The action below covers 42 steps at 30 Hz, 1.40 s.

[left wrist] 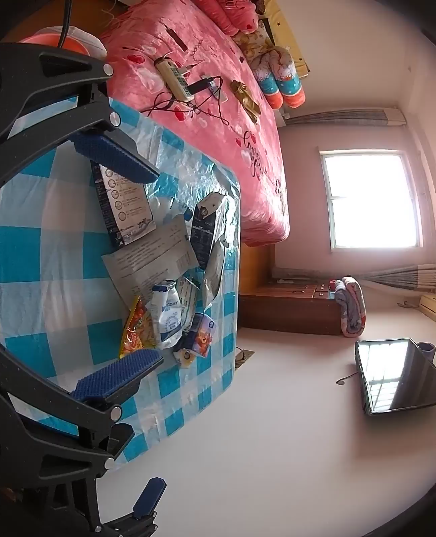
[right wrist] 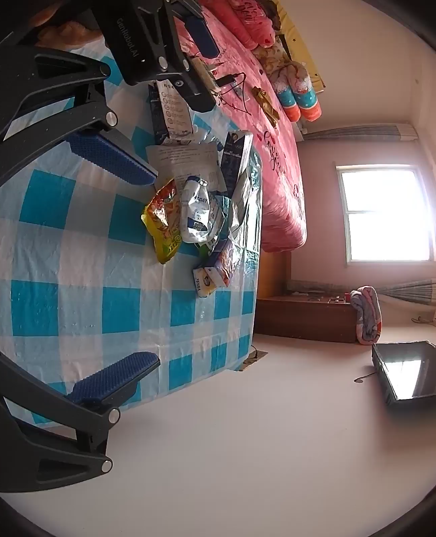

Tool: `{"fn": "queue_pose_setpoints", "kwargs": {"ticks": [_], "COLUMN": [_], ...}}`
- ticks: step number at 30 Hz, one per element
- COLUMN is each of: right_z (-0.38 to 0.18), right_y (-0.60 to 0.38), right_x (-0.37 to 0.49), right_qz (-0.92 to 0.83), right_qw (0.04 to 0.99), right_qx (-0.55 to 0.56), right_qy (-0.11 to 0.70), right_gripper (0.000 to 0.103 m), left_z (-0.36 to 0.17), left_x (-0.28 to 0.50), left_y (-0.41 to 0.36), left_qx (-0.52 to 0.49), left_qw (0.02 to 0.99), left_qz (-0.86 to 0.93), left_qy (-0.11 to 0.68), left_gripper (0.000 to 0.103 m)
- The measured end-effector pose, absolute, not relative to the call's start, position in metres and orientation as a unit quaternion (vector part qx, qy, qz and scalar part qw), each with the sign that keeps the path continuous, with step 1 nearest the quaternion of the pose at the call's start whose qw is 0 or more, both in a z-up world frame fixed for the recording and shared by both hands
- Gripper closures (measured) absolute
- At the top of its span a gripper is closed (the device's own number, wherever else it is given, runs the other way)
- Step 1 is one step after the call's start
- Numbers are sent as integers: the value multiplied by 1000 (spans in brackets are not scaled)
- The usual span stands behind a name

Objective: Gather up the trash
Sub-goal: 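Move both tools toward the trash piled on the checkered table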

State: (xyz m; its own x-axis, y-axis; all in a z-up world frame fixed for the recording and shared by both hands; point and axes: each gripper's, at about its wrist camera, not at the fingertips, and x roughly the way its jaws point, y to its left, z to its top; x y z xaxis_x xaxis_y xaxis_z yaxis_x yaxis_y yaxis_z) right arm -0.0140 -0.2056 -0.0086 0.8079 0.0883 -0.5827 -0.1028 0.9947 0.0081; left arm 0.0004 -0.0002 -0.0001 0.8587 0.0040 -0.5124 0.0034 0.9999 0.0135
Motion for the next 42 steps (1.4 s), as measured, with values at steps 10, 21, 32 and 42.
{"fn": "queue_pose_setpoints", "kwargs": {"ticks": [10, 21, 32, 42], "right_z": [-12, -14, 2, 25], "right_y": [-207, -211, -217, -212], "right_x": [-13, -15, -26, -44], "right_qz": [47, 41, 41, 54], "right_qw": [950, 954, 966, 975], "right_qx": [-13, -6, -1, 1], "right_qy": [308, 298, 255, 215], "right_gripper": [5, 5, 5, 5], "left_z": [-14, -21, -13, 5], "left_x": [-1, -3, -6, -21], "left_y": [0, 4, 5, 15], "left_qx": [1, 4, -4, -23], "left_qw": [962, 962, 963, 968], "left_qz": [-4, 4, 6, 5], "left_qy": [275, 273, 271, 249], "left_gripper": [4, 4, 4, 4]}}
